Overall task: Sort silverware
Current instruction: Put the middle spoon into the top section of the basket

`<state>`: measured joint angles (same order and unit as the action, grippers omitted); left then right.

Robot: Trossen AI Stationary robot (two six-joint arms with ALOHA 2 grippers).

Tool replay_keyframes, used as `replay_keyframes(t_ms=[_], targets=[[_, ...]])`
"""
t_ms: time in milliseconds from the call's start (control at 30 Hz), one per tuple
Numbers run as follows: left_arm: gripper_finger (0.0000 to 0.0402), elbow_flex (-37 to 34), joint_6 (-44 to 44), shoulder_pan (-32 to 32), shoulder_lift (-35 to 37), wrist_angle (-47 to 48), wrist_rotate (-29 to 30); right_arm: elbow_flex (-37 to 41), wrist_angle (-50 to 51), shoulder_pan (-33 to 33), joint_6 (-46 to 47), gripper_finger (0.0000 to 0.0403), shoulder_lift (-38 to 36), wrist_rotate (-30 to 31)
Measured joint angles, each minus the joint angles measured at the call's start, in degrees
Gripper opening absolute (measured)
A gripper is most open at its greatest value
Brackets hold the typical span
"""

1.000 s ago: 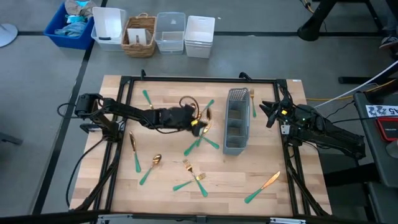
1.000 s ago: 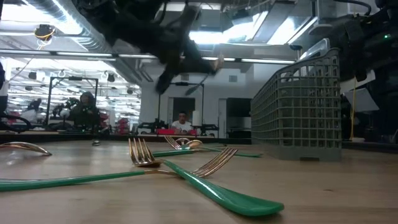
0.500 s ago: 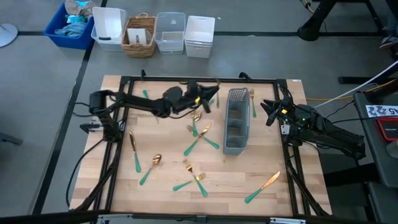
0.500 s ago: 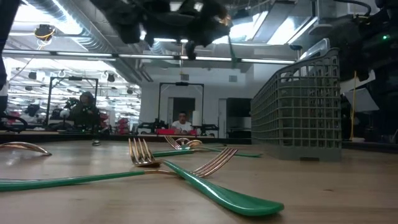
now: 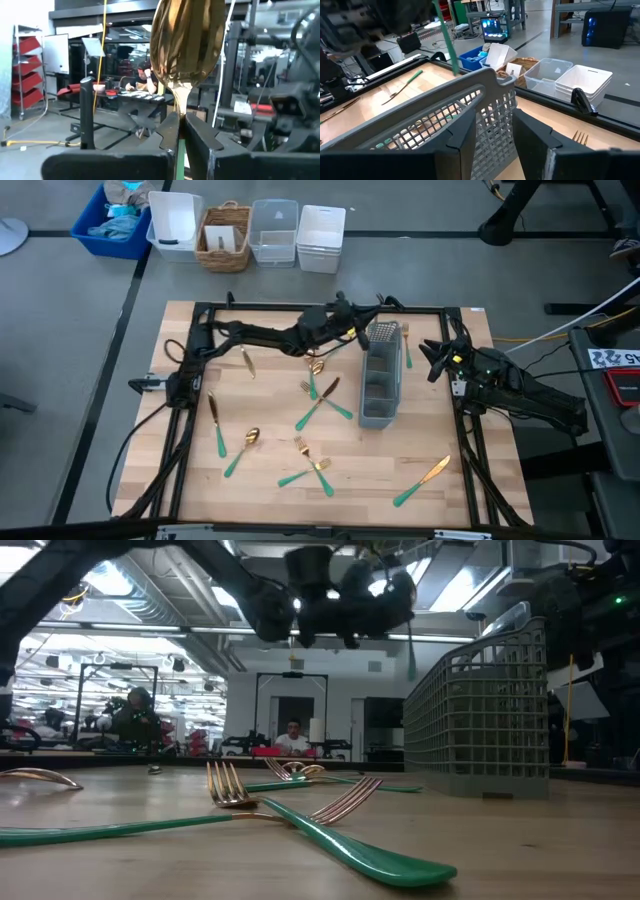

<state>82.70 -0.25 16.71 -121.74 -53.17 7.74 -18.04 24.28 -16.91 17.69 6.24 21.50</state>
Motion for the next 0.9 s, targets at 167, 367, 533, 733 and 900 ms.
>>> replay_keyframes(t_ms=[167,367,533,733,900], targets=[[0.0015,1.8,2.5,0.3,-3.6,0.0,-0.2,0.0,0.7,0.0,0.0,0.0127,0.0,0.4],[0.0015,2.0,6.8,0.3,-4.6,3.4,-0.2,0.0,2.3,0.0,0.0,0.0127,0.0,1.8],[0.0015,2.0,7.0,-0.2,-4.6,6.7,-0.2,0.0,2.8,0.0,0.0,0.0127,0.0,2.1],[0.0015,2.0,7.3,-0.5,-4.6,9.8,-0.1,0.0,2.9,0.0,0.0,0.0127,0.0,2.1],[0.0021,2.0,9.0,-0.9,-4.6,10.9,-0.1,0.0,2.9,0.0,0.0,0.0127,0.0,2.1]])
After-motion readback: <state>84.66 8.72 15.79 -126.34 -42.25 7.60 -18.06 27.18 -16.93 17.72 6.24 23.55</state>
